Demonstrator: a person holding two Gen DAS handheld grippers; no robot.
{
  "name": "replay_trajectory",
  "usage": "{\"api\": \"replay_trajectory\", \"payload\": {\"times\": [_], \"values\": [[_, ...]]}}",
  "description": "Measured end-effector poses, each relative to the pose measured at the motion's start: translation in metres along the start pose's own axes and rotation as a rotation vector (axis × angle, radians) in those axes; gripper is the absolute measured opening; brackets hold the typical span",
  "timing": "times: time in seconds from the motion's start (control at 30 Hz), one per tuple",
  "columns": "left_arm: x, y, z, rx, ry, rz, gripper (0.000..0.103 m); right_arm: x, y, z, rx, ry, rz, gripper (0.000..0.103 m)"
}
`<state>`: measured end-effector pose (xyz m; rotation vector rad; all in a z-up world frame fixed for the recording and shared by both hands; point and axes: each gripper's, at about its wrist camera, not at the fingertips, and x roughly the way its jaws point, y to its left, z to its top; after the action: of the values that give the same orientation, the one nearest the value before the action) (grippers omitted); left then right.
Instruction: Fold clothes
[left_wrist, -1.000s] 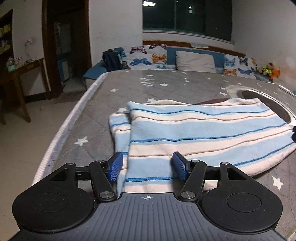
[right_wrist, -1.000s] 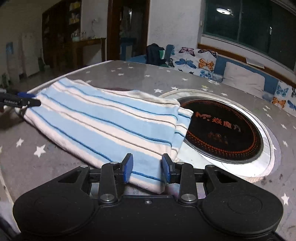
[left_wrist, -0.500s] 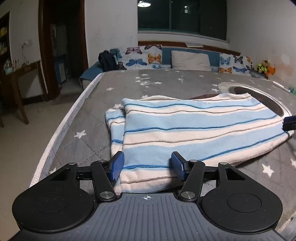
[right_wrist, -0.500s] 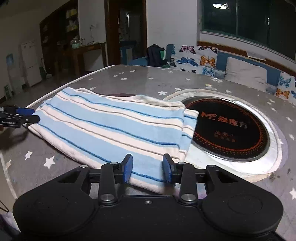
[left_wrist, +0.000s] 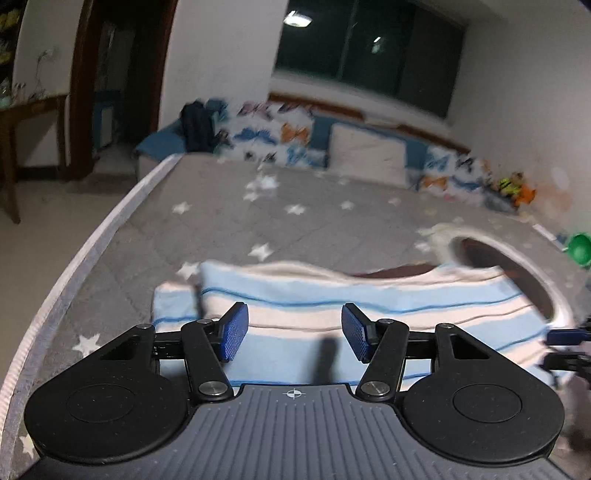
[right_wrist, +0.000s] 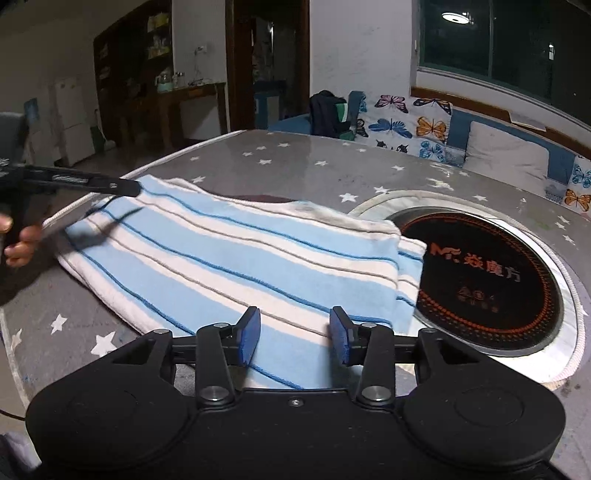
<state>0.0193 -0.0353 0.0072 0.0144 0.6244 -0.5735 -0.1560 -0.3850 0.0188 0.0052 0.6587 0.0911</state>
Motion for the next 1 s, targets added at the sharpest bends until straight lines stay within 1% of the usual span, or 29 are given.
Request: {"api": "replay_trajectory", "payload": {"times": [0.13, 0.23, 0.4, 0.43, 0.53, 0.57, 0.6, 0.77, 1.0], "values": [[-0.001, 0.006, -0.001, 0.007, -0.003, -0.016, 0.046, 0.001, -0.001, 0.000, -0.001, 0.009, 0.000, 0.046], [-0.006, 0.007, 0.000, 0.001, -0.007, -0.008, 0.046, 0.000, -0.003, 0.005, 0.010, -0.006, -0.006, 0.051], [-0.021, 0.002, -0.003, 0.022, -0.046, 0.044, 0.059, 0.008, -0.011, 0.010, 0.031, -0.006, -0.042, 0.055], [-0.028, 0.003, -0.005, 0.024, -0.064, 0.071, 0.060, 0.010, -0.015, 0.011, 0.043, -0.005, -0.054, 0.055], [-0.041, 0.006, -0.010, 0.021, -0.096, 0.136, 0.069, 0.016, -0.026, 0.011, 0.079, -0.004, -0.088, 0.060], [-0.044, 0.008, -0.011, 0.016, -0.102, 0.150, 0.072, 0.017, -0.029, 0.011, 0.091, -0.005, -0.097, 0.064], [-0.045, 0.009, -0.012, 0.013, -0.101, 0.153, 0.074, 0.018, -0.033, 0.011, 0.106, -0.004, -0.106, 0.065], [-0.042, 0.018, -0.016, -0.029, -0.042, 0.150, 0.074, 0.025, -0.045, 0.011, 0.171, 0.001, -0.107, 0.068], [-0.030, 0.021, -0.019, -0.062, 0.022, 0.123, 0.074, 0.035, -0.063, 0.011, 0.258, 0.007, -0.104, 0.068]]}}
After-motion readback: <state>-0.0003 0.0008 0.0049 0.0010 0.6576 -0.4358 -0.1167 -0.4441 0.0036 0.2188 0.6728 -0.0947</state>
